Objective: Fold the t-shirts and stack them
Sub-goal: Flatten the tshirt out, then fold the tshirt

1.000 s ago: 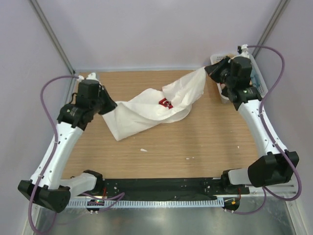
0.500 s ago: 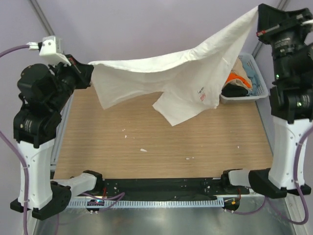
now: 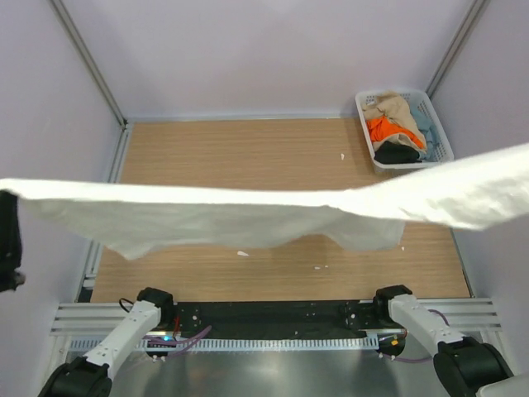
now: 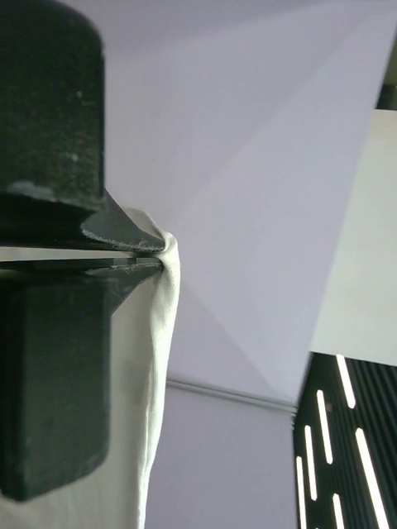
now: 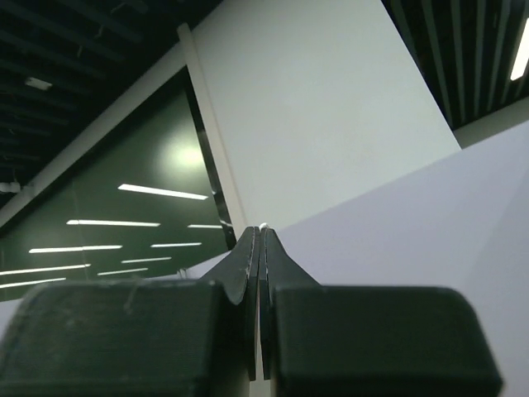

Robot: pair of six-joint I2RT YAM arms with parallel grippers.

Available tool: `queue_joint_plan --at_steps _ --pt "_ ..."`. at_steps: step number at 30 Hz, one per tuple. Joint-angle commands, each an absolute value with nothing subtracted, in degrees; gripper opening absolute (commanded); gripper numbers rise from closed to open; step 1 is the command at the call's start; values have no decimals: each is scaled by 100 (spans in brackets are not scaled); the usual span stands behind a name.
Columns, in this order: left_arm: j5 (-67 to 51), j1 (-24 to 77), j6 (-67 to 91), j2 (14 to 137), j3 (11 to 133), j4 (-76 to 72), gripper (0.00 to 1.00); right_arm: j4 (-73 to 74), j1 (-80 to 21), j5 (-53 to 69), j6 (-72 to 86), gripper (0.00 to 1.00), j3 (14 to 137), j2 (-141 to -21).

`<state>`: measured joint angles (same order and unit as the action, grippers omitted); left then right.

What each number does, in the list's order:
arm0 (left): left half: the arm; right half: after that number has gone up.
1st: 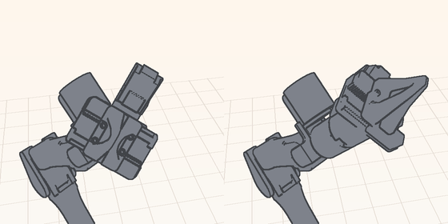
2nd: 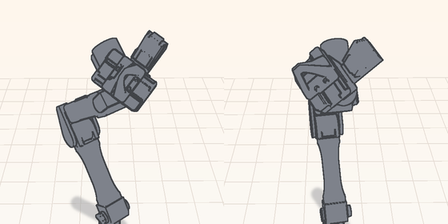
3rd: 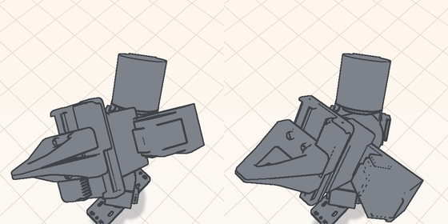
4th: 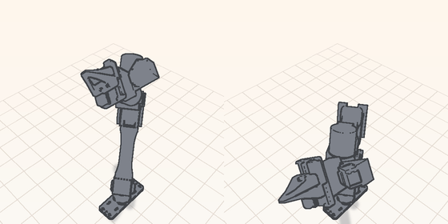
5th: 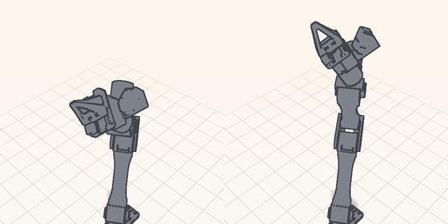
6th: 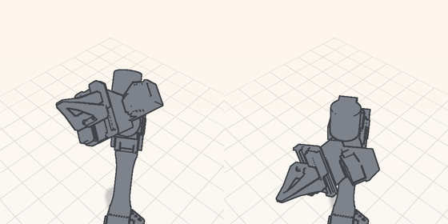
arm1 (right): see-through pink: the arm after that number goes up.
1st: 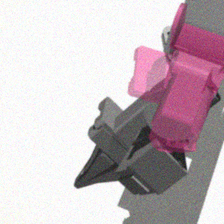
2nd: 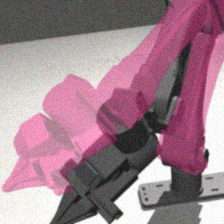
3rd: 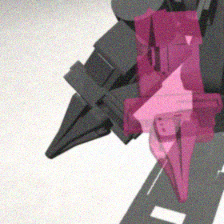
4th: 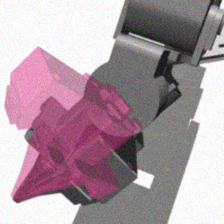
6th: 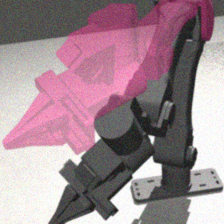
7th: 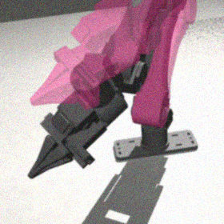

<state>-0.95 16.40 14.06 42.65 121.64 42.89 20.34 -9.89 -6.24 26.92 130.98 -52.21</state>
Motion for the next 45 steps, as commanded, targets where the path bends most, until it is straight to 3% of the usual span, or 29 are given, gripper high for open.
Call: queue_joint_plan --at_steps 1,6,12,17,23,26,30,34,40,45 --pt "-88 1617 1353 4395 12077 4017 0 1977 -1133 -572 2690 1 13157 -5695" --pt "324 1617 1371 4623 11550 3798 0 1872 -1204 -422 2830 1 12991 -6327" --pt "1466 1617 819 5175 9758 2928 0 969 -1213 -246 3067 1 11858 -7390" --pt "2205 1521 308 6324 8281 1727 0 -69 -1204 -220 2997 1 10592 -8443" --pt "1732 907 326 8177 7454 276 0 -1228 -977 -141 2987 1 9660 -9675" --pt "1477 643 220 9137 7549 -148 0 -1468 -888 -79 2954 1 9781 -10632" --pt "993 291 360 11139 8697 148 0 -1354 -826 112 3015 1 10466 -11793" --pt "511 26 729 11925 9351 273 0 -924 -826 246 3102 1 11458 -12803" --pt "70 -264 782 12647 10159 597 0 -467 -826 360 3243 1 12155 -13263" --pt "35 -386 896 12814 10344 642 0 -229 -826 439 3243 1 11770 -12913"
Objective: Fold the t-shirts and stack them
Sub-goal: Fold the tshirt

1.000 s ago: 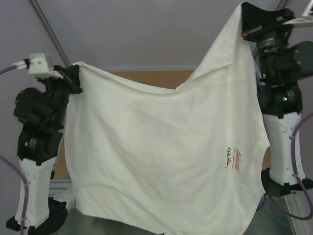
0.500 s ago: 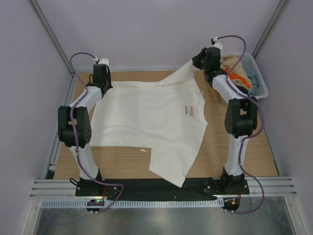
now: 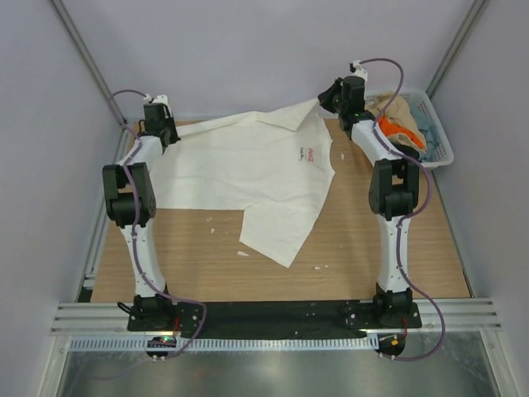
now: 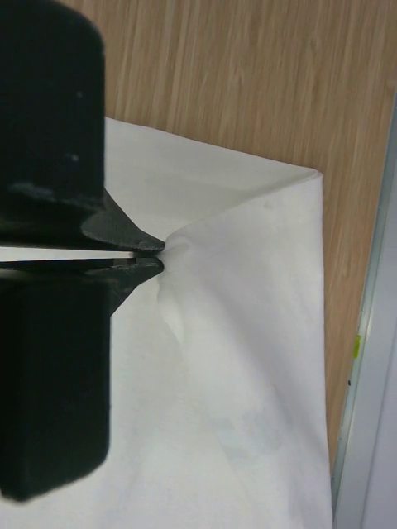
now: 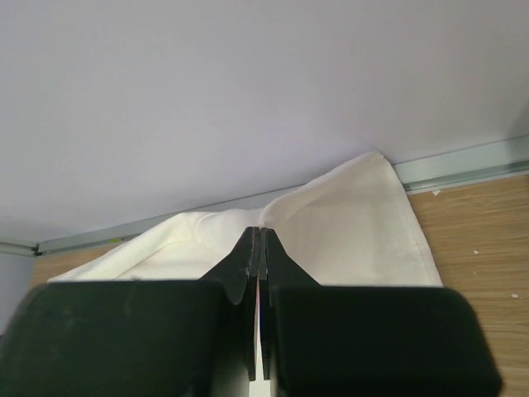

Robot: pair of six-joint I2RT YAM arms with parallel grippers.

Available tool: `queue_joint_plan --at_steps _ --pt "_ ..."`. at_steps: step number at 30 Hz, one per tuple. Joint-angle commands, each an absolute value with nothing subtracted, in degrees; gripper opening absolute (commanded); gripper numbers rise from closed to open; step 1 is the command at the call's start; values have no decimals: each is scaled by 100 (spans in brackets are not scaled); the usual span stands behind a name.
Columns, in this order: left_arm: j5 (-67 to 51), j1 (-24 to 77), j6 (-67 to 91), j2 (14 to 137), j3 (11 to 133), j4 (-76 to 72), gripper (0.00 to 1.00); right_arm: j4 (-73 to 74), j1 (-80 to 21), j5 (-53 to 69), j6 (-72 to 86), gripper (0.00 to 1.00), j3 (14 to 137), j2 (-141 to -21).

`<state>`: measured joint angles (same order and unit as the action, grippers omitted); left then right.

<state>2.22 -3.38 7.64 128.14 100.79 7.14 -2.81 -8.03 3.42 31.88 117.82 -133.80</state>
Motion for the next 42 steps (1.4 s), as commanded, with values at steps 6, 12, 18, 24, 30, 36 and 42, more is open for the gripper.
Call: queue_joint_plan --at_steps 6,12,18,24,30,36,42 --pt "35 -615 932 13025 10766 703 0 245 -817 396 3445 1 11452 -12560" --pt "35 -940 1019 13297 11091 729 0 773 -756 448 3928 1 11514 -12323" --pt "-325 -1125 1011 13693 11512 703 0 1283 -756 606 4385 1 11295 -12041" --pt "-158 -1134 879 13878 11654 650 0 1573 -756 677 4649 1 10803 -11699" --pt "-465 -1143 923 13957 11812 580 0 1582 -765 686 4676 1 10241 -11514" --pt "-939 -1151 1177 13878 11979 536 0 1582 -756 572 4641 1 10247 -11531" --pt "-1081 -1151 1388 13904 12225 123 0 1442 -730 457 4614 1 10888 -11812"
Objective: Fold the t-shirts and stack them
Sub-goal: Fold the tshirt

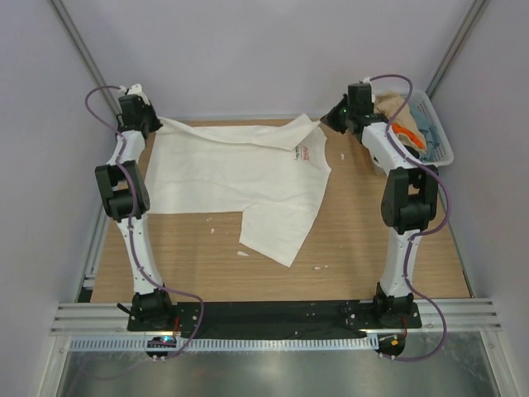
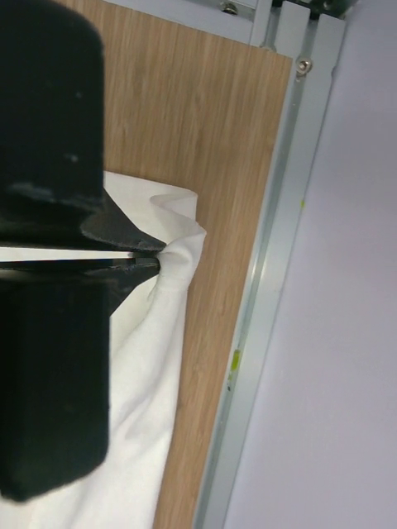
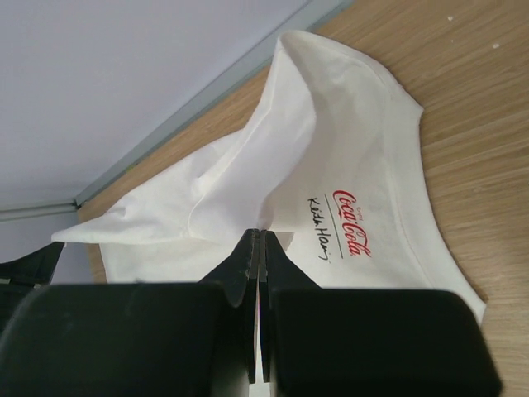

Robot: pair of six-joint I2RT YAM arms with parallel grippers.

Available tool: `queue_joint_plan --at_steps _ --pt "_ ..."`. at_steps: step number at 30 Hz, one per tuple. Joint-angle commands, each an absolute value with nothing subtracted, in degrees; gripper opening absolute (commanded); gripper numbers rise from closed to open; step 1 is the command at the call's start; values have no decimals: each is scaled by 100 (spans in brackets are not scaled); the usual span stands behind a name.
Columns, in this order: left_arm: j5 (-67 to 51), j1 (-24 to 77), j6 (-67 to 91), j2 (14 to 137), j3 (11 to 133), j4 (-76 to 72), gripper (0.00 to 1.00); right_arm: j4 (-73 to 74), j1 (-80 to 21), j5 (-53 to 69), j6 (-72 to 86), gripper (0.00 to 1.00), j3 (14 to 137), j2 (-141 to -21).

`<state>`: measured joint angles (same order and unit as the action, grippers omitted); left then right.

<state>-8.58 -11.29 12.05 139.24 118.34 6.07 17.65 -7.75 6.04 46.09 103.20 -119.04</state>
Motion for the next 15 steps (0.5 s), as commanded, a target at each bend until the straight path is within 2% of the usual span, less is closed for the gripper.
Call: queue_joint_plan --at_steps 1,10,15 --pt "-1081 -1151 1458 13939 12295 97 0 1328 -712 431 4632 1 10968 -11839" --pt "-1248 -1257 2328 14440 12419 -1404 0 809 -650 571 4772 1 12619 -12848" --pt "-1309 -1257 2619 14827 12727 -1669 0 536 -650 729 4947 1 12990 -13201"
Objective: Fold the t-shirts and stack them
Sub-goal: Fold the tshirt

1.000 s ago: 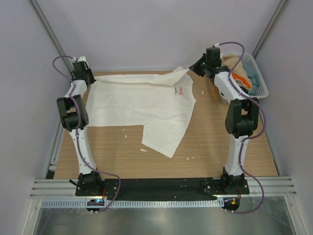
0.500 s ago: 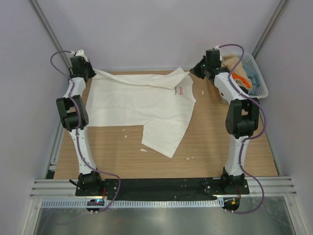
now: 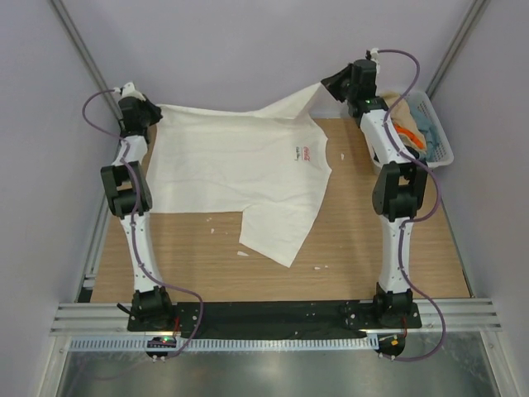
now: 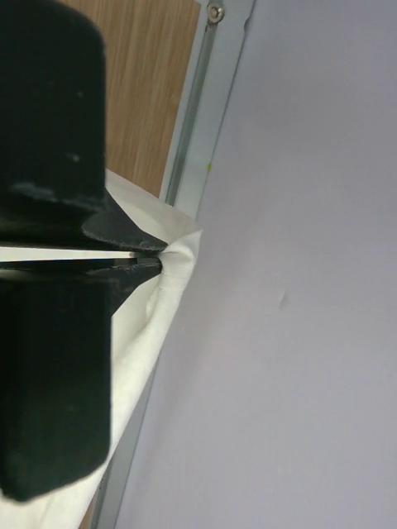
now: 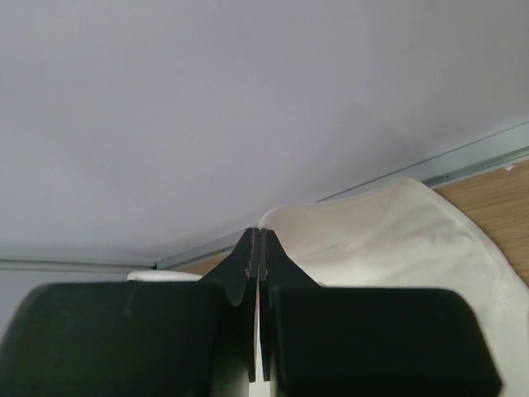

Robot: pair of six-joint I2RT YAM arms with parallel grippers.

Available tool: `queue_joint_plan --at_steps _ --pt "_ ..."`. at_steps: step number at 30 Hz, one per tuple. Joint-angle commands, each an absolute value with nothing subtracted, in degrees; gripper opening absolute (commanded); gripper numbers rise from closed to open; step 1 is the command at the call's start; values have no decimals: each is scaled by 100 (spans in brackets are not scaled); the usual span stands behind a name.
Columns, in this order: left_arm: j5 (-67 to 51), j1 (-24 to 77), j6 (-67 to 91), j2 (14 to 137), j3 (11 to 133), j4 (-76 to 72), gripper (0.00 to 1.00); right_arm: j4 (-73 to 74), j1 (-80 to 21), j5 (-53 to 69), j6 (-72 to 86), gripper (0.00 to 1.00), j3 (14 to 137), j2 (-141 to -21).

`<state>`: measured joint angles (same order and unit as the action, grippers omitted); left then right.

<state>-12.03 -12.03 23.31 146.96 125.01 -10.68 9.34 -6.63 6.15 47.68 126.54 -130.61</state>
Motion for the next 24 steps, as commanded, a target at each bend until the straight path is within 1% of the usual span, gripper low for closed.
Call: queue_joint_plan --at_steps 1,4,9,13,16,20,24 --pt "-1310 -1274 2645 14888 12727 -1748 0 493 -650 782 4966 1 12999 -13253" --pt "-1336 -1327 2724 14976 12727 -1819 0 536 -703 844 4940 1 12964 -13263" --pt "-1520 -1415 2865 15029 12753 -1934 0 650 -773 756 4817 1 12552 -12807" --pt "-1810 -1441 2900 14950 12727 -1715 0 1150 -826 633 4764 1 12279 -12464" --pt "-1977 -1450 2865 14775 12490 -1486 0 1292 -888 633 4737 1 11919 -12201" --pt "-2170 -1450 2891 14441 11850 -1240 0 1222 -940 597 4772 1 11365 -11866" --pt "-2513 -1494 2927 14300 11742 -714 0 1309 -975 580 4799 1 11031 -11655"
